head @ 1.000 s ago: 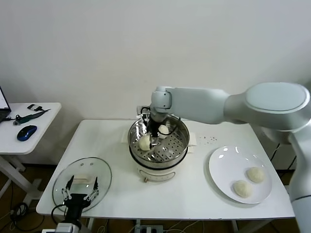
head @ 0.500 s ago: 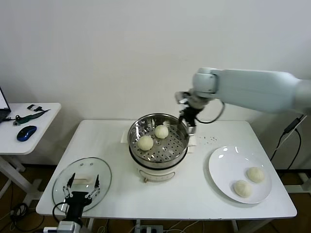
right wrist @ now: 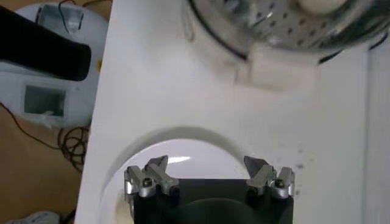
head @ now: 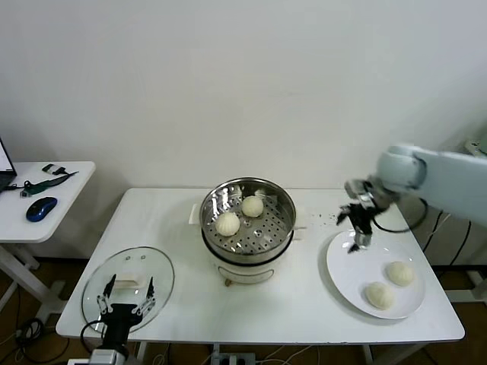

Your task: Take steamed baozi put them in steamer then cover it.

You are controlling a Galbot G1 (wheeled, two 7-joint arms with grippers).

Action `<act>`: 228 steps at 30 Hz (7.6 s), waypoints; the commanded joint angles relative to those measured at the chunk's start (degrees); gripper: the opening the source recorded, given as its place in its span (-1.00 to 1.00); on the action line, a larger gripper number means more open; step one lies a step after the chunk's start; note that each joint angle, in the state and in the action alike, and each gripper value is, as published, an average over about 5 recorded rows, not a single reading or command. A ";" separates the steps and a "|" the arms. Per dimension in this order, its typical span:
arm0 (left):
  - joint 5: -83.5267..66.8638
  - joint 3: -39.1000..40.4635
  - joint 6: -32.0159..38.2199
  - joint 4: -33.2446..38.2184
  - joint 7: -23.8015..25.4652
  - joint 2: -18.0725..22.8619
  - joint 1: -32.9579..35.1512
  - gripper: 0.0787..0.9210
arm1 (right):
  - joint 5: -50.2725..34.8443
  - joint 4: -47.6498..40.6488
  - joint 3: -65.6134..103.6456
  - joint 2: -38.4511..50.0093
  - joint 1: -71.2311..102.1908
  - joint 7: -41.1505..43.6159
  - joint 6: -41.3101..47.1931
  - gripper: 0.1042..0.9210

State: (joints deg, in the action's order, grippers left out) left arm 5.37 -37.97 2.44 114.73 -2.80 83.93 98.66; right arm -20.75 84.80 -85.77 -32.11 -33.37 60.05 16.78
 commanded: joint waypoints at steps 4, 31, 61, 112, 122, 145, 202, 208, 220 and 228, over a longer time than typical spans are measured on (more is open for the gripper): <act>1.40 0.03 0.01 -0.49 -0.15 0.83 0.51 0.77 | 17.79 -1.88 24.84 11.08 31.39 2.33 -2.23 0.76; 1.94 -0.52 0.49 -1.31 -0.37 1.31 1.12 0.77 | 20.28 -6.94 26.17 4.68 32.89 2.84 -3.24 0.41; 2.63 0.31 0.00 0.76 0.23 0.02 2.54 0.77 | 28.68 -10.56 5.32 -28.46 -17.05 13.05 -46.74 0.34; 2.38 0.81 0.84 -0.33 0.12 -0.85 3.48 0.77 | 32.87 -9.17 9.70 -43.24 3.09 12.02 -45.38 0.75; 3.60 1.58 0.44 -0.29 0.13 -0.69 2.18 0.77 | 29.68 -9.88 12.28 -33.17 -4.05 8.10 -39.05 0.76; 2.28 1.02 -0.10 1.75 0.26 -0.32 3.29 0.77 | 13.64 -5.20 16.21 9.76 11.84 3.46 -2.13 0.76; 3.59 0.83 0.80 -0.24 -0.07 0.92 5.03 0.77 | 23.67 -23.72 31.63 0.04 30.90 3.77 -8.99 0.33; 3.35 1.09 0.77 -0.02 -0.01 0.52 4.60 0.77 | 11.25 -22.13 22.56 -1.63 17.13 2.83 -5.61 0.31; 3.28 3.40 1.66 0.74 -0.03 0.22 5.69 0.77 | -16.00 -21.47 -5.81 -18.53 -16.81 0.55 -1.37 0.31; 3.42 4.97 1.37 1.67 0.12 -0.07 4.85 0.77 | -27.12 -20.32 -15.04 -30.10 -24.17 -1.44 0.29 0.32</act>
State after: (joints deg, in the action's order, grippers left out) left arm 8.69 -34.36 4.03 115.85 -2.81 83.91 104.01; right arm -29.87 63.73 -84.84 -48.08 -40.76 60.49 14.71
